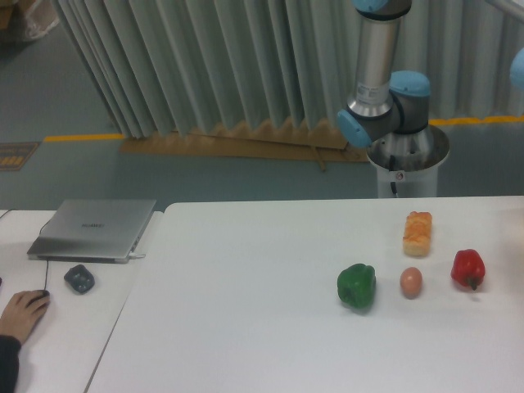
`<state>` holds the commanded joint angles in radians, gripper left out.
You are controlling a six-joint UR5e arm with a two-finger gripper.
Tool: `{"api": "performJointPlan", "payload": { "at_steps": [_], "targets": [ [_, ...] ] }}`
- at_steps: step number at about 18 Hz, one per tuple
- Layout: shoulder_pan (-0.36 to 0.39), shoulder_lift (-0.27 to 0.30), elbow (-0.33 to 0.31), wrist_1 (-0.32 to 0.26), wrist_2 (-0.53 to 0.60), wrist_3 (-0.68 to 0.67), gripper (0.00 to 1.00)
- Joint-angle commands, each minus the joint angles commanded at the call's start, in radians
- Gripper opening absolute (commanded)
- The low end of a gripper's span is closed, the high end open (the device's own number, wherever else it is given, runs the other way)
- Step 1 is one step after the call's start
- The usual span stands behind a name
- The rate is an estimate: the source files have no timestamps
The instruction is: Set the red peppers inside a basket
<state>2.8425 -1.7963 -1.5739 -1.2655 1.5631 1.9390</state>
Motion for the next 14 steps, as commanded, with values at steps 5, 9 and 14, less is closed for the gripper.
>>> {"api": "performJointPlan", "payload": {
  "at_steps": [5,9,14],
  "targets": [
    [-0.008,0.0,-0.002,-0.002,0.0,-0.075,1.0],
    [-0.02,0.008,-0.011,0.0,-0.021,-0.167,1.0],
    [-0.107,0.061,-0.026,0.0,-0.09,-0.633,1.0]
  ]
}}
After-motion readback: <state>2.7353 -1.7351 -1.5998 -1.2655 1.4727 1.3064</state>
